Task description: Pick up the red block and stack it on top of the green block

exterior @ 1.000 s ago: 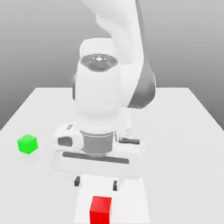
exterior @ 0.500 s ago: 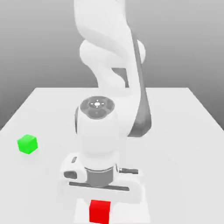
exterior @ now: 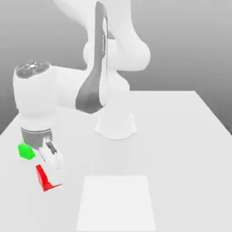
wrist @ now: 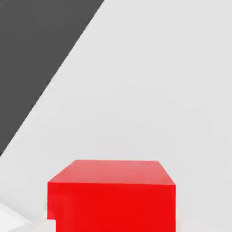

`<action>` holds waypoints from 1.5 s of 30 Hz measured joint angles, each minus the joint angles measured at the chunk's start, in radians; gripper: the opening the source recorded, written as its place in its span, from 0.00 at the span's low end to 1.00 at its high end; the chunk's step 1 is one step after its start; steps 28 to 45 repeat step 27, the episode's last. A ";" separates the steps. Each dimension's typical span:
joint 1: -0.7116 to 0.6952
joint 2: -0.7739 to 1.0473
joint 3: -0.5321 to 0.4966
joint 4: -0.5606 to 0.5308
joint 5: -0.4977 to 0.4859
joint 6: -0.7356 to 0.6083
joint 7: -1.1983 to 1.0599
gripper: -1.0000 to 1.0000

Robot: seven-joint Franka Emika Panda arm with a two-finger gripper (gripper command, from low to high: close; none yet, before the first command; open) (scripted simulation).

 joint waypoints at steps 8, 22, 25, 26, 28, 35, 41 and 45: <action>-0.183 -0.101 -0.093 -0.093 -0.031 -0.002 0.418 0.00; -0.387 -0.114 -0.193 -0.212 0.043 0.121 0.886 0.00; -0.398 -0.007 -0.155 -0.208 0.164 0.217 0.803 1.00; -0.397 -0.007 -0.155 -0.208 0.164 0.217 0.803 1.00; -0.397 -0.007 -0.155 -0.208 0.164 0.217 0.803 1.00; -0.397 -0.007 -0.155 -0.208 0.164 0.217 0.803 1.00; -0.397 -0.007 -0.155 -0.208 0.164 0.217 0.803 1.00; -0.397 -0.007 -0.155 -0.208 0.164 0.217 0.803 1.00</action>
